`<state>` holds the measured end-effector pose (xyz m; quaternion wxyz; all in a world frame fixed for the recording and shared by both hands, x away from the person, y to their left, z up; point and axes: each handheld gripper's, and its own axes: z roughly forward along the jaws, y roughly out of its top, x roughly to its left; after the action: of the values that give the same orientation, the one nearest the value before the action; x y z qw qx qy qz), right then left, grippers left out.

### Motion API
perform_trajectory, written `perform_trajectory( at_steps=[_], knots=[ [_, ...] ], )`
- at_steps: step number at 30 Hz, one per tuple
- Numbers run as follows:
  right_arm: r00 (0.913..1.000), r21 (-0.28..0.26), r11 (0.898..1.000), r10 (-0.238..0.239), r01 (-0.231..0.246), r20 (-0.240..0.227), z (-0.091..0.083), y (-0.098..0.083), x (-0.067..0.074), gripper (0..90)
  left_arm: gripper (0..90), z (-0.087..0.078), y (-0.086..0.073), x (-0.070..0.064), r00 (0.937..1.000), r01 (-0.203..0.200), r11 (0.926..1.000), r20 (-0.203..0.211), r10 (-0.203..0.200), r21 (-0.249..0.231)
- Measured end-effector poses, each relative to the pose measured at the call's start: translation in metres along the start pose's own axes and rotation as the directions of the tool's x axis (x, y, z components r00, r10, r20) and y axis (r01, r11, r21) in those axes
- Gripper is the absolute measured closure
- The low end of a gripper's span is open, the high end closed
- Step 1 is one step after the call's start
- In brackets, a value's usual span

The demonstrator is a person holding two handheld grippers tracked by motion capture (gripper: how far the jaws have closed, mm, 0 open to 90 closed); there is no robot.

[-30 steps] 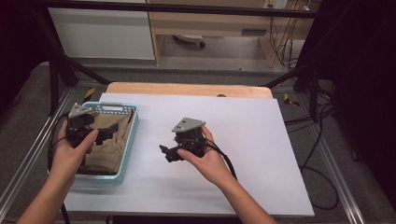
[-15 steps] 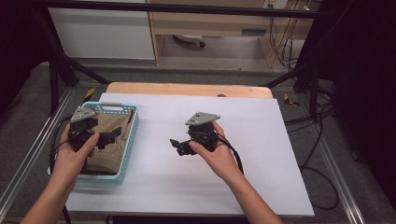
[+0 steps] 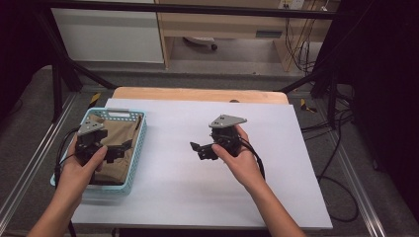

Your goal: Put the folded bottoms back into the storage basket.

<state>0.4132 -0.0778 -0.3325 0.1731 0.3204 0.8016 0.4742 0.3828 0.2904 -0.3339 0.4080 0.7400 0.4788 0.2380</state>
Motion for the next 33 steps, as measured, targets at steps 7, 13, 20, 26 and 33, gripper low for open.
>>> perform_trajectory(
  at_steps=[7,13,20,26,33],
  knots=[
    [0.9995,-0.006,1.0,0.019,-0.019,0.025,-0.008,-0.004,-0.012,7.2,5.6,-0.001,-0.007,-0.004,0.9999,-0.006,1.0,0.013,0.006,0.002],
    [0.9977,-0.019,0.999,0.042,-0.042,0.052,-0.019,-0.009,-0.025,6.8,5.5,-0.002,-0.013,-0.008,0.9998,-0.015,0.9999,0.012,0.015,-0.002],
    [0.9953,-0.03,0.998,0.066,-0.064,0.071,-0.029,-0.013,-0.037,6.8,5.6,-0.002,-0.02,-0.011,0.9996,-0.01,0.9999,0.027,0.011,-0.01],
    [0.9913,-0.05,0.995,0.094,-0.09,0.092,-0.041,-0.021,-0.049,7.2,5.7,-0.004,-0.026,-0.013,0.9996,-0.002,0.9994,0.029,0.003,-0.035],
    [0.9871,-0.062,0.992,0.12,-0.114,0.106,-0.052,-0.032,-0.061,6.9,5.7,-0.005,-0.032,-0.013,0.9991,0.005,0.9993,0.043,-0.004,-0.036]
  ],
)
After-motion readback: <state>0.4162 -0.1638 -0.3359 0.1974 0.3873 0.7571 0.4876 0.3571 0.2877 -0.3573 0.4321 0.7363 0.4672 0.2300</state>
